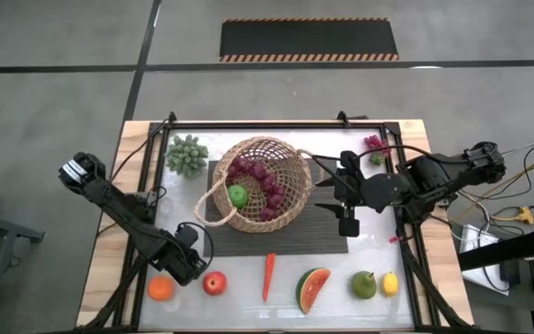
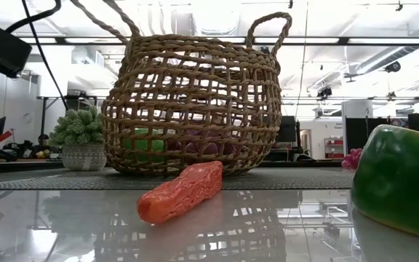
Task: Build produce basket
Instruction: Put the black mangosteen into the brown basket
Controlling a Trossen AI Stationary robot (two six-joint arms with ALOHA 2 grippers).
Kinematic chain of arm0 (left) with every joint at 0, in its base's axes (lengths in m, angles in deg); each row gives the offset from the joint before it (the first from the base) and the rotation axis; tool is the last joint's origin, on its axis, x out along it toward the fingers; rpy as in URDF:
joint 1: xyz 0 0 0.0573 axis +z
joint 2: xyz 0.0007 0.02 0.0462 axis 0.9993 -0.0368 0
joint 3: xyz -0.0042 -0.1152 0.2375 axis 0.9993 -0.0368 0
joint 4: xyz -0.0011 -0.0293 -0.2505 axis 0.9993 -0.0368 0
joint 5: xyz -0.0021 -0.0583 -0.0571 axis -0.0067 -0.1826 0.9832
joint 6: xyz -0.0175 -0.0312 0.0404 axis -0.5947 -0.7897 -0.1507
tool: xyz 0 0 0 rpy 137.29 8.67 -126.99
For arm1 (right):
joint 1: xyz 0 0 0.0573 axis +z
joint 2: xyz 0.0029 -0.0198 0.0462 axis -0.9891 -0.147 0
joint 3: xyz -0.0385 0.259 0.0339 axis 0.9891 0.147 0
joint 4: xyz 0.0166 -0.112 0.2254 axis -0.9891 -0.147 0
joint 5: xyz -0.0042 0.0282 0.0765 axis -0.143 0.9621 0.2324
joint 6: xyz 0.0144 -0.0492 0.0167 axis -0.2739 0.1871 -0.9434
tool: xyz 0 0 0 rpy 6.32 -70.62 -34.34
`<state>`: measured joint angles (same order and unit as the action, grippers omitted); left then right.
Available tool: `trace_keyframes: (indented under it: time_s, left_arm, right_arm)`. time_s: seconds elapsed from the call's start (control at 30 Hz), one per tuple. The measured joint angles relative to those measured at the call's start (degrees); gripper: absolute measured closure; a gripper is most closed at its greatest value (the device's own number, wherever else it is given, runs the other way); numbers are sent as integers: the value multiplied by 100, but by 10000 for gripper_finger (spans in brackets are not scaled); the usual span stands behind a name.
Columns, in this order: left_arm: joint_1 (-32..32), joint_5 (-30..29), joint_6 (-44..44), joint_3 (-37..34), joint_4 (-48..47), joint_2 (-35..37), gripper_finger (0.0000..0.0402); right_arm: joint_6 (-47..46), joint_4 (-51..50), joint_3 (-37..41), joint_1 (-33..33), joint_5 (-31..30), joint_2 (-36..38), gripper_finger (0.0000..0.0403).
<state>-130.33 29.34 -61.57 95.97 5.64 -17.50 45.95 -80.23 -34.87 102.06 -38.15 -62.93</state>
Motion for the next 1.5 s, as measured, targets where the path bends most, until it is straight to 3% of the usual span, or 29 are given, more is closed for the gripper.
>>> trace_keyframes:
  time_s: [0.17,0.33,0.57,0.77,0.93,1.2,1.4,1.5]
  left_arm:
    - [-2,-296,296,155,-23,-23,232]
    - [-13,-628,1415,829,-26,59,234]
    - [-90,-1942,3584,2184,-151,374,219]
    - [-107,-3153,6389,3007,203,543,215]
    - [-66,-3917,9124,3009,1079,604,214]
    - [9,-5937,12757,2492,2781,366,213]
    - [141,-6157,15412,1835,5037,110,213]
    - [215,-6167,16564,1483,6286,37,212]
  right_arm:
    - [57,-1,44,0,-4,0,197]
    - [90,45,191,-1,-5,-2,197]
    - [378,412,586,-2,-4,-2,197]
    - [717,1177,1065,-2,3,20,197]
    - [1001,2222,1624,-3,144,32,197]
    - [1127,4557,2464,-168,1257,46,195]
    - [1204,6323,2969,-383,1448,46,153]
    - [1184,6756,3106,-551,1870,36,117]
